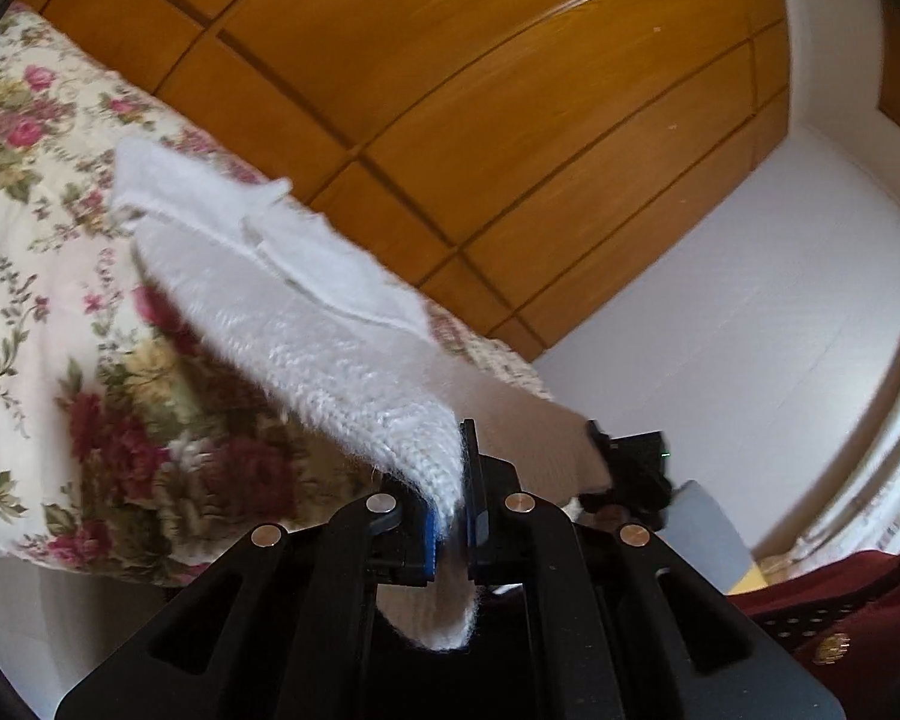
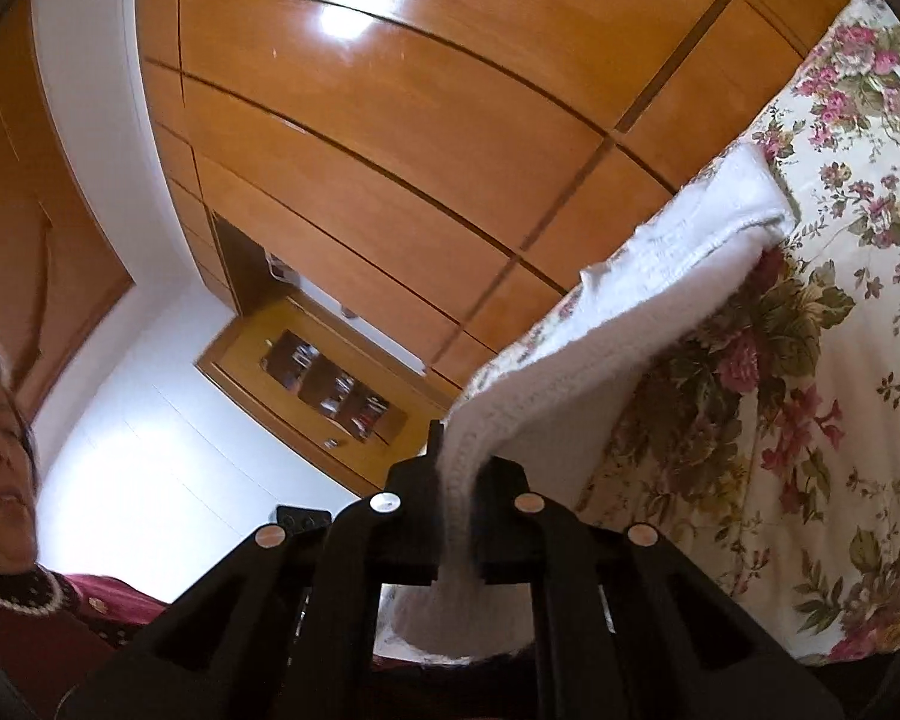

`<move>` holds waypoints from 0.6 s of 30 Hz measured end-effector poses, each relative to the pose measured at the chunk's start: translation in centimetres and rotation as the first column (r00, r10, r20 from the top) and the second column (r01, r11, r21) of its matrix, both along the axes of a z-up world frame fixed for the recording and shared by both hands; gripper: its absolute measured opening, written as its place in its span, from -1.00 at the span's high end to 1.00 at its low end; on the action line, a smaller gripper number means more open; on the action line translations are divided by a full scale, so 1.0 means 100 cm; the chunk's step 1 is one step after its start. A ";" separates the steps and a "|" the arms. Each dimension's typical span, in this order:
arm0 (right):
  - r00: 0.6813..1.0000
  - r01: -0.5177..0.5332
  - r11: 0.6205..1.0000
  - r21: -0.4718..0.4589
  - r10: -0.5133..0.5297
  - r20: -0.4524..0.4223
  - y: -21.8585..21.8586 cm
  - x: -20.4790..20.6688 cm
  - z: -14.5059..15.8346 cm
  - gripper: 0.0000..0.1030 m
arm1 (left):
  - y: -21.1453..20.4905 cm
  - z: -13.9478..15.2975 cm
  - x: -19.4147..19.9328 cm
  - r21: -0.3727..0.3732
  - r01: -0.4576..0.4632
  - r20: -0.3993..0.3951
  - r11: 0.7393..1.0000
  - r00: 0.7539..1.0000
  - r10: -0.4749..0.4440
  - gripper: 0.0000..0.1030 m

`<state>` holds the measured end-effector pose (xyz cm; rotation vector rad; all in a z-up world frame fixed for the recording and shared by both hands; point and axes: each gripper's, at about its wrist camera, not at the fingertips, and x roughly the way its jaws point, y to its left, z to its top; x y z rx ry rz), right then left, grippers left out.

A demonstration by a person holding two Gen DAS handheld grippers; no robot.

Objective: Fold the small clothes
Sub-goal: 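Lift the sweater hem with both grippers and fold it over toward the collar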

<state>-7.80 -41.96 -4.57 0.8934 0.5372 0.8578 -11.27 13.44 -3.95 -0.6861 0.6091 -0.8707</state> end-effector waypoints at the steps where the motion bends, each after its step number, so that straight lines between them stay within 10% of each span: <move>1: 1.000 0.002 1.000 0.016 -0.002 0.003 -0.006 -0.004 0.000 0.88 | 0.001 0.003 -0.001 -0.003 0.005 0.007 1.000 1.000 -0.005 0.91; 12: 0.995 0.025 0.977 0.213 -0.045 0.092 -0.042 -0.075 0.034 0.88 | 0.021 0.047 -0.045 -0.143 0.196 0.060 0.970 0.980 -0.189 0.91; 18: 0.996 0.086 0.952 0.293 -0.088 -0.006 -0.047 -0.059 0.013 0.88 | 0.027 0.026 -0.019 -0.217 0.158 -0.044 0.963 0.984 -0.171 0.91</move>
